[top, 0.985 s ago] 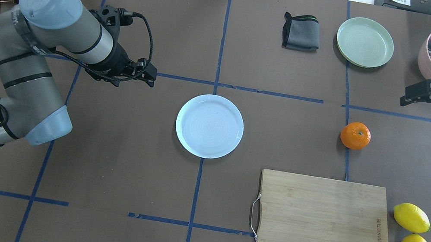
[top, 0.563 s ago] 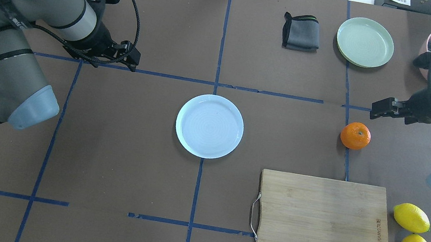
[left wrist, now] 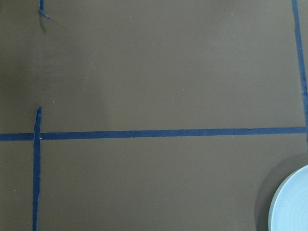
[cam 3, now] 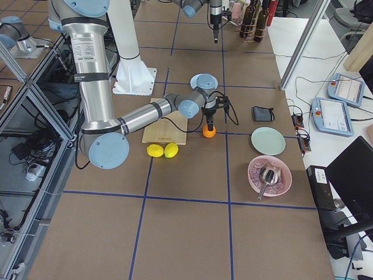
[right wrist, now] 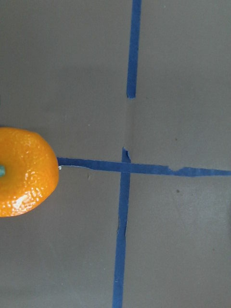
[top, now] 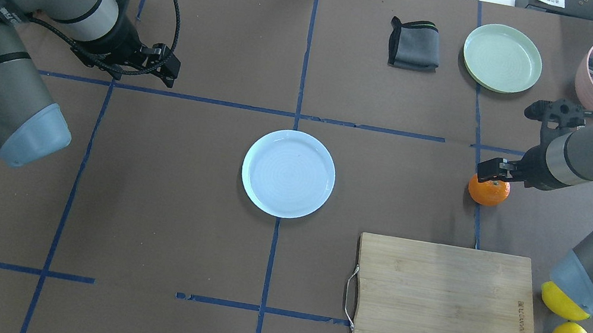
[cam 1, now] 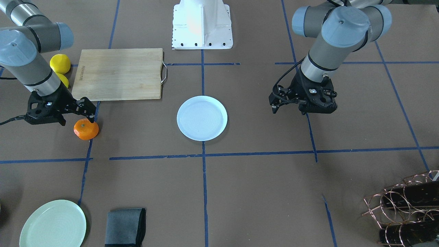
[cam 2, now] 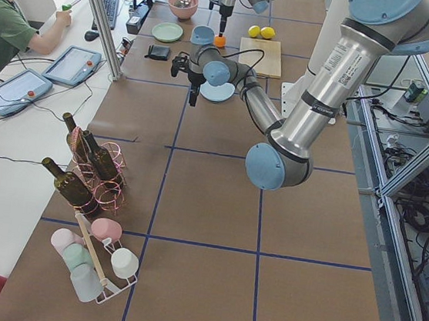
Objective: Pick orange to plate
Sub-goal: 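Lower the right gripper onto the orange and close on it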
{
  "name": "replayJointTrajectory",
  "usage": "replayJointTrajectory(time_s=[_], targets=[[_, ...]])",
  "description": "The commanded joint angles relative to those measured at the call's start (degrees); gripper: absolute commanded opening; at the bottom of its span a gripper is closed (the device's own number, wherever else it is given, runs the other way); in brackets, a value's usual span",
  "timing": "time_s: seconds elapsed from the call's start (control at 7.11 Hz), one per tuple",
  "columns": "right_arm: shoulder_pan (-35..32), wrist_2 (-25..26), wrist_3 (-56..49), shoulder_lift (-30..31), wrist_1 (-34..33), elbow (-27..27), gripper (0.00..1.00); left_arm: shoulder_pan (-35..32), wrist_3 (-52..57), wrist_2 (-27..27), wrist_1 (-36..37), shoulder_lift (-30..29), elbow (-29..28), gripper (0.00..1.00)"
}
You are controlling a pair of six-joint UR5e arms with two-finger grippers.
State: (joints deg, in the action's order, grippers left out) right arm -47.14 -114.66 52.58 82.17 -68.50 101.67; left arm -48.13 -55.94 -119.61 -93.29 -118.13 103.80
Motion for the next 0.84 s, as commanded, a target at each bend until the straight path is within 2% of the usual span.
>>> replayJointTrajectory(time_s=[0.0,0.14,0.7], targets=[[1.35,1.10,0.06,-0.96,0.03,-2.26,1.00,-0.03,0.04,0.08,0.04,0.09,-0.09,1.00],[1.61,1.45,0.07,-2.62,0.03,-3.92,1.00,-0.03,0.04,0.08,0.04,0.00,0.00,1.00],[2.06,1.46,-0.11,-3.07,0.03,-6.22,1.00,-0.03,0.04,0.08,-0.05,0.09,0.00,1.00]])
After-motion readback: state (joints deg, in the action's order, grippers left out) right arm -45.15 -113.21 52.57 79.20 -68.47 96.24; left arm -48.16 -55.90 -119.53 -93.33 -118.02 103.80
